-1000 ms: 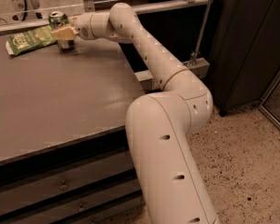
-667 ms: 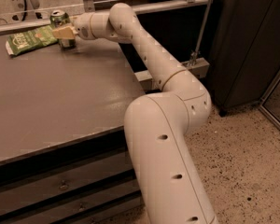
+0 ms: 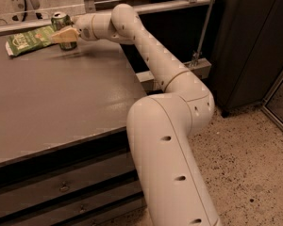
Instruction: Move green can near green jalapeno chip bag
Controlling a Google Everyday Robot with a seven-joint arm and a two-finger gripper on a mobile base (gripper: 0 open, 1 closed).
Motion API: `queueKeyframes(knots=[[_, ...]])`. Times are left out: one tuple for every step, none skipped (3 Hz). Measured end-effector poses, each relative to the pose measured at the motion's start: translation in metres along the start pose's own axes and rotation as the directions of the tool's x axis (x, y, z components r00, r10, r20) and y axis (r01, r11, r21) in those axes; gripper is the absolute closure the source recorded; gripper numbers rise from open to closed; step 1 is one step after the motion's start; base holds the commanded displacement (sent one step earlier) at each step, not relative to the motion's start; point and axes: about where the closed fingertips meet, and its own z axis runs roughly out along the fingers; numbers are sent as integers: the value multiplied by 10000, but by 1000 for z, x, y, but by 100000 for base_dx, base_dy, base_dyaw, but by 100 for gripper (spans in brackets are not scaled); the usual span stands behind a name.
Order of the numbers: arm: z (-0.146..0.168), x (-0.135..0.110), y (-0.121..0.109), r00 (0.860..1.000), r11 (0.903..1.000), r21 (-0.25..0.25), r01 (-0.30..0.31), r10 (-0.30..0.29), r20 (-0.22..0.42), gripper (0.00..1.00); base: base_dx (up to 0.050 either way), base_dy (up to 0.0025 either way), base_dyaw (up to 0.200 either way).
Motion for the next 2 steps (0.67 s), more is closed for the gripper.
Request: queueKeyframes(knots=[[-9,0,0,9999,10000,55,-64,63,79,0,0,0,0],[-36,-2,-1,9994,9997,236,30,-39,343,0,0,0,0]])
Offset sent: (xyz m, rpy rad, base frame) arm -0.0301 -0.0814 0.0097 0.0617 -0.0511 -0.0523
